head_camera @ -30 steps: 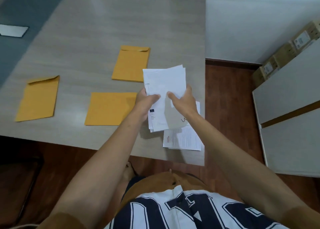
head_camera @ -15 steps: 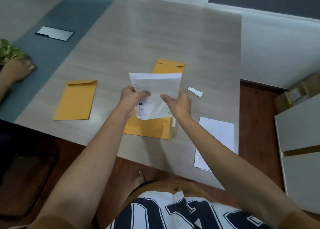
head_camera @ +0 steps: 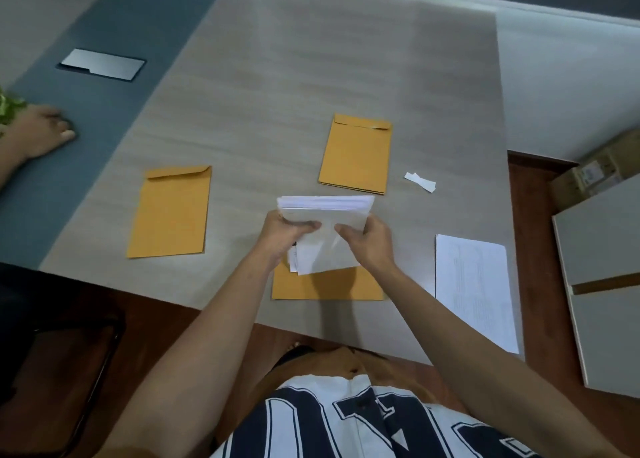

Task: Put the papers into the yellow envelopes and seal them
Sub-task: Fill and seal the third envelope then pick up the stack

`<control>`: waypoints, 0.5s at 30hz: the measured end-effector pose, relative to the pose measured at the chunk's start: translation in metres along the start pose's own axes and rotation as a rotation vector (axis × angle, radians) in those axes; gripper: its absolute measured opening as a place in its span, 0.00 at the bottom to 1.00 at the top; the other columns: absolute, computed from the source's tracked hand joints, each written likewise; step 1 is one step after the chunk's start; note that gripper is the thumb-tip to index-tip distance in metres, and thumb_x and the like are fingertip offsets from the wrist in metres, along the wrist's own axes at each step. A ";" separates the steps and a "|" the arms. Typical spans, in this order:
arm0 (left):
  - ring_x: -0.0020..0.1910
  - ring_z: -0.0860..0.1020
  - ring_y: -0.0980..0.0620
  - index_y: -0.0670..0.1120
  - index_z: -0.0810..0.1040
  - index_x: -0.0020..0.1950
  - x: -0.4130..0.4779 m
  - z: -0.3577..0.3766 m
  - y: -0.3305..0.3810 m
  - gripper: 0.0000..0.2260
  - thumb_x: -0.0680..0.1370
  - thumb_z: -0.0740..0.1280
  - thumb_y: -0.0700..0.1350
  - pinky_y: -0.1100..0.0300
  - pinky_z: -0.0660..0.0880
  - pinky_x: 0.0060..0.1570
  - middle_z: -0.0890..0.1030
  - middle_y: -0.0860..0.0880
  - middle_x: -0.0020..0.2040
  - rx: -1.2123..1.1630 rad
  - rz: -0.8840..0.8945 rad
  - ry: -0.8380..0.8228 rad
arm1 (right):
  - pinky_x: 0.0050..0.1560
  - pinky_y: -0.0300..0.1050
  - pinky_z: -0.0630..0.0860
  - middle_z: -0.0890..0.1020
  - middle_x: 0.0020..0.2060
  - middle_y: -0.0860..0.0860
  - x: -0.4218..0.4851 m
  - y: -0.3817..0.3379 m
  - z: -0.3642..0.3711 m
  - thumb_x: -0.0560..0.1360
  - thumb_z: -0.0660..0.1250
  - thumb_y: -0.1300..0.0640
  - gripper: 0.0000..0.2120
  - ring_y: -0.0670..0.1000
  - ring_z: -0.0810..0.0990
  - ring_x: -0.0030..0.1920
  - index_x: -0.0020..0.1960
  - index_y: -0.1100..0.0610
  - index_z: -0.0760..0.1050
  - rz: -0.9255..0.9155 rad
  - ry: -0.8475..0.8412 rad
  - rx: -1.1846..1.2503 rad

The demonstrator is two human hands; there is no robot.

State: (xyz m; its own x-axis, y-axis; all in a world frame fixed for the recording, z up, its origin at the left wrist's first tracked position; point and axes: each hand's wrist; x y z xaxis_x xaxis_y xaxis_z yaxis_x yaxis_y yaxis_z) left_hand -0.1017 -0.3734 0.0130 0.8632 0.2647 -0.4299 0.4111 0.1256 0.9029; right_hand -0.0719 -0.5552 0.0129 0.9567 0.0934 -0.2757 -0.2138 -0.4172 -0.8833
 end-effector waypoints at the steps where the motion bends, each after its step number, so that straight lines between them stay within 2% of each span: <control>1: 0.47 0.85 0.51 0.46 0.84 0.48 0.002 -0.002 0.000 0.14 0.66 0.80 0.39 0.60 0.80 0.40 0.87 0.51 0.46 -0.006 0.004 -0.011 | 0.38 0.32 0.74 0.83 0.47 0.46 0.000 -0.002 0.002 0.71 0.74 0.51 0.14 0.45 0.82 0.46 0.54 0.53 0.78 0.010 0.016 -0.006; 4: 0.49 0.85 0.50 0.46 0.83 0.51 0.007 -0.008 0.005 0.14 0.68 0.78 0.37 0.55 0.80 0.46 0.86 0.50 0.49 -0.113 0.019 -0.010 | 0.45 0.41 0.77 0.83 0.49 0.46 0.004 -0.007 0.003 0.69 0.76 0.49 0.18 0.46 0.81 0.48 0.56 0.53 0.77 -0.003 0.062 -0.023; 8: 0.56 0.82 0.46 0.43 0.80 0.58 0.016 -0.021 0.019 0.16 0.71 0.75 0.34 0.48 0.79 0.57 0.84 0.46 0.57 -0.436 0.015 0.028 | 0.46 0.40 0.79 0.81 0.50 0.44 0.005 -0.010 0.002 0.64 0.80 0.47 0.28 0.44 0.81 0.50 0.59 0.51 0.74 0.135 0.112 0.087; 11: 0.62 0.79 0.41 0.41 0.77 0.64 0.020 -0.020 0.023 0.19 0.74 0.72 0.33 0.43 0.75 0.63 0.81 0.42 0.63 -0.618 -0.034 -0.008 | 0.56 0.52 0.80 0.82 0.56 0.52 0.004 -0.012 0.007 0.65 0.81 0.53 0.33 0.52 0.82 0.55 0.65 0.57 0.71 0.313 -0.002 0.422; 13: 0.64 0.78 0.41 0.40 0.75 0.68 0.019 -0.014 0.021 0.21 0.75 0.71 0.34 0.41 0.73 0.65 0.79 0.42 0.65 -0.671 -0.074 -0.059 | 0.58 0.55 0.80 0.83 0.59 0.54 0.002 -0.014 0.013 0.68 0.79 0.59 0.27 0.55 0.82 0.58 0.65 0.59 0.74 0.302 -0.141 0.685; 15: 0.64 0.78 0.41 0.41 0.73 0.70 0.016 -0.009 0.019 0.23 0.75 0.71 0.36 0.42 0.74 0.64 0.79 0.42 0.65 -0.708 -0.112 -0.108 | 0.56 0.54 0.80 0.83 0.58 0.53 0.002 -0.020 0.017 0.69 0.77 0.64 0.24 0.55 0.82 0.58 0.63 0.58 0.76 0.261 -0.161 0.818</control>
State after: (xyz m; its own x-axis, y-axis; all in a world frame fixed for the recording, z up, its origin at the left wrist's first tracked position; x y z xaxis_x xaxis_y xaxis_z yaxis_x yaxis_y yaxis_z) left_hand -0.0824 -0.3583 0.0227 0.8663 0.1231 -0.4842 0.2416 0.7450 0.6217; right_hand -0.0694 -0.5312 0.0232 0.8308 0.2379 -0.5032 -0.5564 0.3306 -0.7624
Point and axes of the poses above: each hand's wrist, its own x-axis towards the middle knuckle, its own z-axis out of the palm, y = z × x
